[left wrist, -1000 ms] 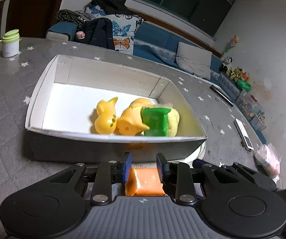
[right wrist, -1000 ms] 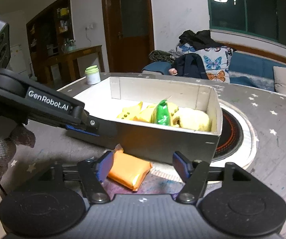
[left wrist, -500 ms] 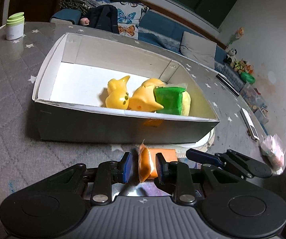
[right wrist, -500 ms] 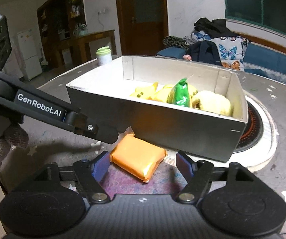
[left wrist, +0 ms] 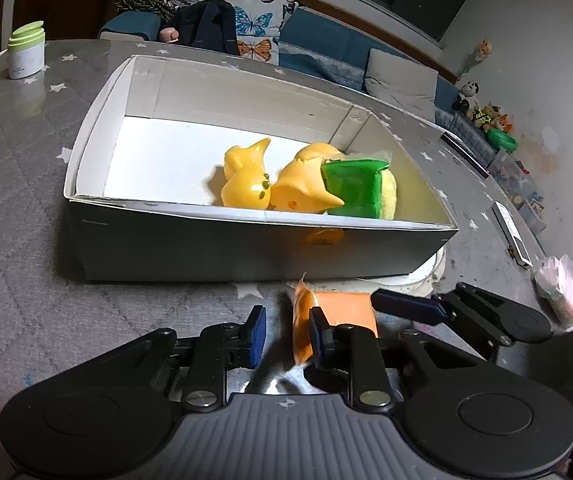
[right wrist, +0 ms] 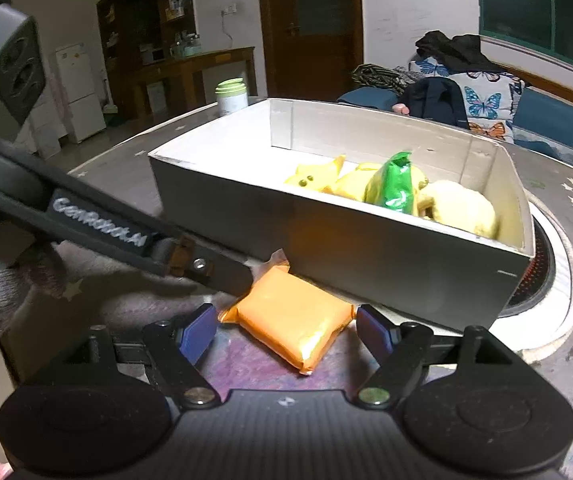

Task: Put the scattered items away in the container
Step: 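Move the right gripper down to the orange bag beside the box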

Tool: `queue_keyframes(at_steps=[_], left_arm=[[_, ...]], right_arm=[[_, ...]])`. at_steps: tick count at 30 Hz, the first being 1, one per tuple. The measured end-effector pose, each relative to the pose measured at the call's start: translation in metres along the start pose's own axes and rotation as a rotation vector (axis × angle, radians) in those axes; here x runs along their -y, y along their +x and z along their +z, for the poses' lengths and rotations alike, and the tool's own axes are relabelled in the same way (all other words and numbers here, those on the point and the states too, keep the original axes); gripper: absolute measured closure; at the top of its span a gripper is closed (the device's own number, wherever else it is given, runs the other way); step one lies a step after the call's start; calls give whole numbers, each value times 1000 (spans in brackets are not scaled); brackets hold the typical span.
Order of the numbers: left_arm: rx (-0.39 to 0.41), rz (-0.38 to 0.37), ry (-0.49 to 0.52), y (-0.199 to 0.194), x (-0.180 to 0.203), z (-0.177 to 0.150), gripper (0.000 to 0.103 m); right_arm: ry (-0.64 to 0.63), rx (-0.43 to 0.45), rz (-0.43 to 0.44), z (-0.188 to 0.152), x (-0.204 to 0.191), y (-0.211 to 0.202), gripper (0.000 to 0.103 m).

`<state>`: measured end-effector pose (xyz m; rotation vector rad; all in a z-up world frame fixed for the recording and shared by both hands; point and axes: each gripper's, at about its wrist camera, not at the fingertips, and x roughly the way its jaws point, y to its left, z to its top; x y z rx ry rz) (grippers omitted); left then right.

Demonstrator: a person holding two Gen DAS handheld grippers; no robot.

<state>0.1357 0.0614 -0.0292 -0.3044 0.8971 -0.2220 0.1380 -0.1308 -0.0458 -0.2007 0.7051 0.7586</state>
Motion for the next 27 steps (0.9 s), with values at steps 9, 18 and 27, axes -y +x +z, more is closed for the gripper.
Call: queue_keyframes(at_steps=[9, 18, 27], left_arm=[[16, 20, -28, -4, -9, 1, 80], [20, -51, -44, -15, -7, -1, 77], [8, -23, -32, -11, -9, -2, 80]], right_arm=[[-62, -18, 51, -5, -17, -10, 25], [-25, -11, 23, 4, -2, -1, 24], [-69, -26, 58, 2, -14, 4, 25]])
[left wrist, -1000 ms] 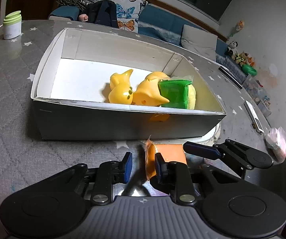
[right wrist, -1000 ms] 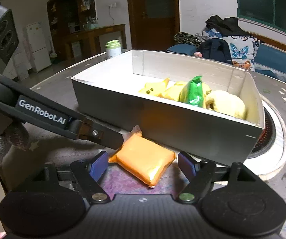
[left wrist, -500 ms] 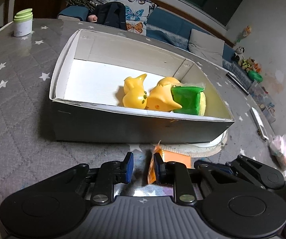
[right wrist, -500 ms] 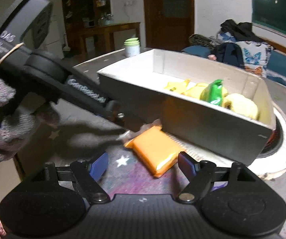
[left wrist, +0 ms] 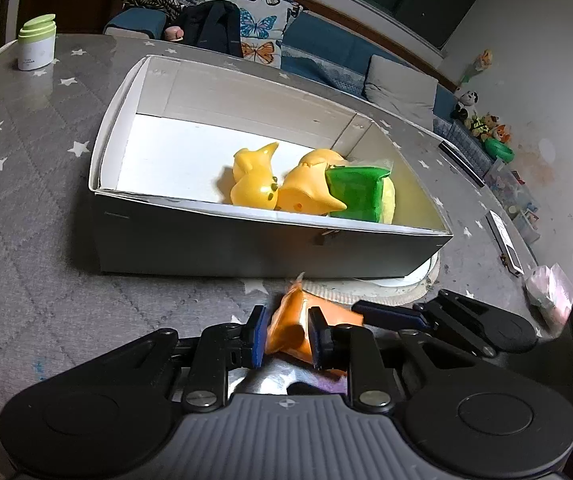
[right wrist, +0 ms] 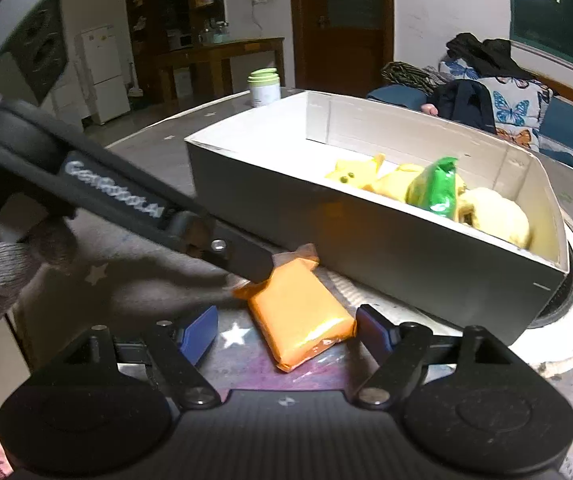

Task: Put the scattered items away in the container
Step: 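Move the right gripper down to the orange bag beside the box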

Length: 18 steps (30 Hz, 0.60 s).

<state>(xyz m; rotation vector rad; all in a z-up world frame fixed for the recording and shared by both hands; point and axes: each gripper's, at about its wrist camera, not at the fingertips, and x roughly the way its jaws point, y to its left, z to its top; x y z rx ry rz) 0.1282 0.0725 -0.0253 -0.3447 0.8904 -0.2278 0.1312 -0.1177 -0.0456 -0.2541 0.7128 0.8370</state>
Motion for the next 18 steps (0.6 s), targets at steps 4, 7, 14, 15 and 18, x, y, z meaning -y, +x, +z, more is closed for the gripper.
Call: queue_keyframes(at_steps=[4, 7, 14, 15, 18], left_arm=[[-2, 2, -7, 0, -2, -1, 80], [-4, -6, -16, -1, -3, -2, 78], [-11, -3, -39, -1, -5, -4, 76], [-13, 1, -43, -1, -5, -4, 76], [-17, -2, -86, -1, -12, -5, 75]], right_arm=[[-13, -4, 5, -2, -7, -4, 26], [-22, 0, 0, -2, -12, -6, 30], [21, 2, -30, -3, -9, -2, 40], [19, -1, -34, -3, -9, -1, 41], [16, -6, -40, -6, -9, -1, 44]])
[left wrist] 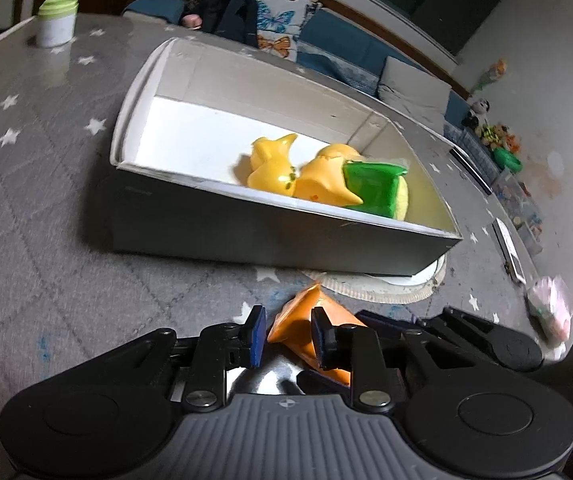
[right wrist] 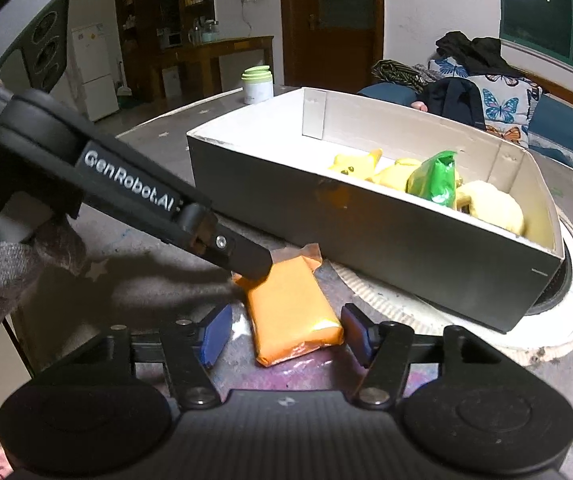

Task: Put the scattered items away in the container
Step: 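Move the right gripper down to the orange bag beside the box, then close the right gripper on the orange bag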

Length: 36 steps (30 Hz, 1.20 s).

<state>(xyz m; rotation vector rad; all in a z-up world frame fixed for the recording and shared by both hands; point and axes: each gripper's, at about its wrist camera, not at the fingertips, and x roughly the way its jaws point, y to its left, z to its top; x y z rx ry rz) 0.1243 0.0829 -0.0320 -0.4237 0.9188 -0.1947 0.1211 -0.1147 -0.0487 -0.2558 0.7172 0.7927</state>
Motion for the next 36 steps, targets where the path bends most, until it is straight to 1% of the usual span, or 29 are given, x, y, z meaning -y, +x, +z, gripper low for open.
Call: queue_keyframes(at_steps=[2, 4, 7, 10, 16, 20, 28, 31, 33, 36], left_arm=[[-2, -6, -30, -1, -4, 0, 75], [-4, -21, -57, -1, -8, 0, 74], [-8, -46, -89, -1, -11, 0, 72], [-7, -41, -98, 1, -10, -1, 72], [-26, -33, -118, 6, -10, -4, 71], [-24, -33, -139, 8, -9, -5, 70], [-3, -52, -138, 0, 0, -6, 71], [23, -62, -129, -9, 5, -5, 72], [35, -83, -119, -17, 11, -2, 74], [72, -78, -82, -28, 21, 2, 74]], right_arm=[[2, -2, 1, -1, 0, 0, 46], [6, -2, -1, -3, 1, 1, 52], [8, 2, -2, -2, 1, 1, 54], [11, 5, -1, -2, 2, 1, 57], [21, 12, -5, -3, 1, 2, 58], [28, 14, -7, -3, 2, 2, 59], [48, 34, -1, -3, 1, -6, 59], [51, 57, -2, 0, 1, -15, 60], [50, 75, 1, 4, 0, -21, 60], [45, 106, 1, 12, -1, -30, 60]])
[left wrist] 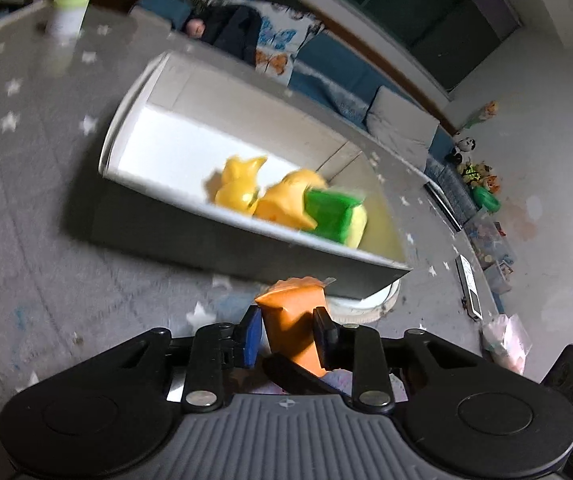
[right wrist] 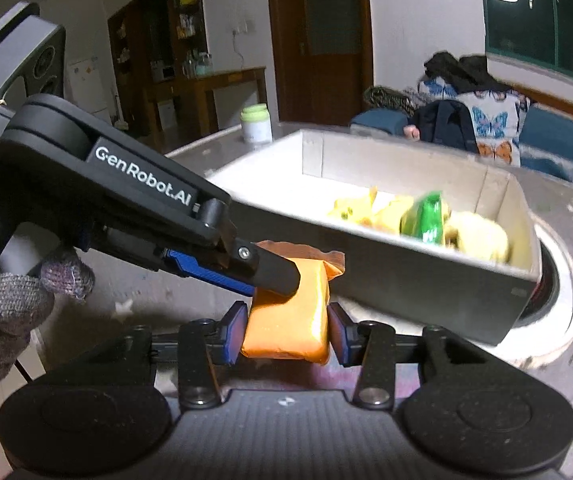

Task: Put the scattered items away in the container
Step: 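Close the right gripper on the orange bag, then carry the orange bag into the box and open the right gripper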

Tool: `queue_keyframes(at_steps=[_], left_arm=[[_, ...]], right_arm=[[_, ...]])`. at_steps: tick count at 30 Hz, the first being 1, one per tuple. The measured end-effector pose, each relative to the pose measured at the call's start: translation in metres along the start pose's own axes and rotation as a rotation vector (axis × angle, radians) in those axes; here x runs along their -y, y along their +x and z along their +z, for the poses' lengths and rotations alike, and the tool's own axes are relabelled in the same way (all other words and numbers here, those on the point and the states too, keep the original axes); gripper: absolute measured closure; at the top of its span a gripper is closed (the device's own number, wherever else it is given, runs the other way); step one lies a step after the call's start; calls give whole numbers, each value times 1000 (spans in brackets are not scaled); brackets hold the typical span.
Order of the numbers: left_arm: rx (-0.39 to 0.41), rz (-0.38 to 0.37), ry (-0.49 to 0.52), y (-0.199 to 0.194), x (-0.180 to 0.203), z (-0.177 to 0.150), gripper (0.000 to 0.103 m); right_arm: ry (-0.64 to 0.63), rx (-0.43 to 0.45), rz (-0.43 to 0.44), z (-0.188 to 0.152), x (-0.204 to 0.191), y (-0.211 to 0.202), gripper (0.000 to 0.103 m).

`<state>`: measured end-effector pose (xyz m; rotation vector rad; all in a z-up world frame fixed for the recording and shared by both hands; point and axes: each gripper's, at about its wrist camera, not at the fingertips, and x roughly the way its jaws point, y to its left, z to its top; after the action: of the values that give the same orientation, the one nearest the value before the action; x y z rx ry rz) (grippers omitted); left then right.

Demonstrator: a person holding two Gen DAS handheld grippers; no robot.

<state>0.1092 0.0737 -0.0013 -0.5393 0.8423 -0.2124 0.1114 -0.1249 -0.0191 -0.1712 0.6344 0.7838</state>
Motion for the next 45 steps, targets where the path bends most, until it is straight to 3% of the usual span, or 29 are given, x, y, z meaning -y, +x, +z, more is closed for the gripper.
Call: queue_keyframes(at_steps=[11, 17, 24, 31, 39, 45], left_arm=[[94, -21, 22, -13, 7, 32, 74], [134, -6, 24, -3, 2, 62, 75], [121, 20, 14, 21, -10, 79, 76], [93, 45, 7, 40, -22, 81, 75], [108, 92, 39, 37, -24, 73, 75], [128, 117, 58, 28, -23, 61, 75]], right_arm=[[-13, 82, -4, 36, 4, -4, 60], [-32, 98, -18, 62, 6, 17, 61], [-29, 61, -28, 75, 17, 54, 61], [-2, -1, -26, 69, 26, 83, 61], [18, 15, -37, 63, 28, 79, 58], [25, 43, -57, 57, 28, 64, 49]])
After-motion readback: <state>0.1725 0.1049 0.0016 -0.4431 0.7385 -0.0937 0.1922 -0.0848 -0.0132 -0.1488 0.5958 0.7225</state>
